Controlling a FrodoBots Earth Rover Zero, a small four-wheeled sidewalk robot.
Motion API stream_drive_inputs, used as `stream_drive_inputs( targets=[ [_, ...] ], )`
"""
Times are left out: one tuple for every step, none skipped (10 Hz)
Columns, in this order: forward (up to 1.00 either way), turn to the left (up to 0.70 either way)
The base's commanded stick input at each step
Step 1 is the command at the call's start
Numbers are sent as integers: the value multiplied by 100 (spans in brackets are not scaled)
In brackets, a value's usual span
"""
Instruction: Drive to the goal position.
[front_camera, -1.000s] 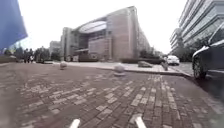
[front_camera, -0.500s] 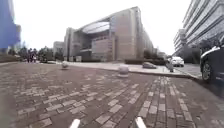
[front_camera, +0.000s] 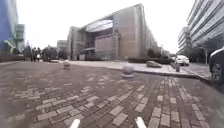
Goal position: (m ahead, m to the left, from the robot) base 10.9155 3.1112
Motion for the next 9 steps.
stream_drive_inputs(
  targets=[
    [45, 27],
    [45, 27],
    [45, 27],
    [45, 27],
    [45, 27],
    [45, 27],
    [45, 27],
    [45, 27],
    [45, 27]
  ],
)
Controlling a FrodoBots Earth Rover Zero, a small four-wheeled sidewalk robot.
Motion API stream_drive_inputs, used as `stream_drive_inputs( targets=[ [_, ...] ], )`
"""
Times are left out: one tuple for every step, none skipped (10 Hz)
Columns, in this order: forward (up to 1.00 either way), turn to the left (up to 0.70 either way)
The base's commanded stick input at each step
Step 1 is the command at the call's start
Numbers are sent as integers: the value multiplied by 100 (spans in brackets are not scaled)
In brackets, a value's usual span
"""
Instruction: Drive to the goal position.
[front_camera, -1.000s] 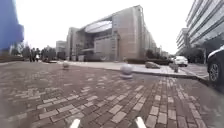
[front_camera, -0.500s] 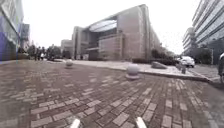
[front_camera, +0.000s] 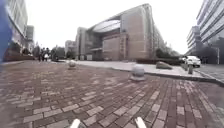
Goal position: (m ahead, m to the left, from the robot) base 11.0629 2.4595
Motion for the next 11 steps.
stream_drive_inputs(
  targets=[
    [45, 27],
    [45, 27],
    [45, 27],
    [45, 27],
    [45, 27],
    [44, 27],
    [42, 26],
    [41, 25],
    [40, 24],
    [39, 24],
    [38, 23]
  ],
)
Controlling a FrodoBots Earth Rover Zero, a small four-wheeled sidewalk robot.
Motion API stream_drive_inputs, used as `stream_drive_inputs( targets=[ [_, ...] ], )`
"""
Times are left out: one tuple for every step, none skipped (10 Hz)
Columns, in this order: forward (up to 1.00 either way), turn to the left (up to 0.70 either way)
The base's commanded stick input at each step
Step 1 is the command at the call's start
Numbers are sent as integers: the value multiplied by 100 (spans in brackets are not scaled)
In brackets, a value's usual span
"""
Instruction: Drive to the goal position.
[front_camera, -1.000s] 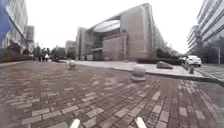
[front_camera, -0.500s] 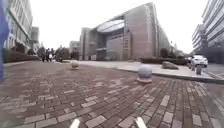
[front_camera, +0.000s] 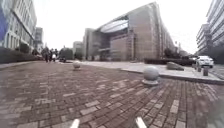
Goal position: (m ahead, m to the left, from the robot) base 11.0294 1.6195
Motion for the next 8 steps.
stream_drive_inputs(
  targets=[
    [37, 29],
    [34, 51],
    [30, 73],
    [28, 71],
    [27, 69],
    [27, 68],
    [27, 67],
    [27, 67]
  ],
)
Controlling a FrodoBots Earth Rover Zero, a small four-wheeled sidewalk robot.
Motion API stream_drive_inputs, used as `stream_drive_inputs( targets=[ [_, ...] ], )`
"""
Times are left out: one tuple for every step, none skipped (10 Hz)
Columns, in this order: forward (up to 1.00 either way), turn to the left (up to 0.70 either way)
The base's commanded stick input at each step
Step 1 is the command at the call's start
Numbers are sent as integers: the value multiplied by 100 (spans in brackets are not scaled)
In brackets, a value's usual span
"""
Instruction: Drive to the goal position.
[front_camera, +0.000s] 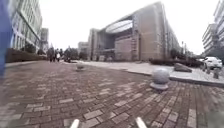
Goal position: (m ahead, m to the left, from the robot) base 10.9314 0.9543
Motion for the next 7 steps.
stream_drive_inputs(
  targets=[
    [27, 67],
    [27, 67],
    [27, 67],
    [26, 66],
    [26, 65],
    [26, 65],
    [26, 65]
  ],
)
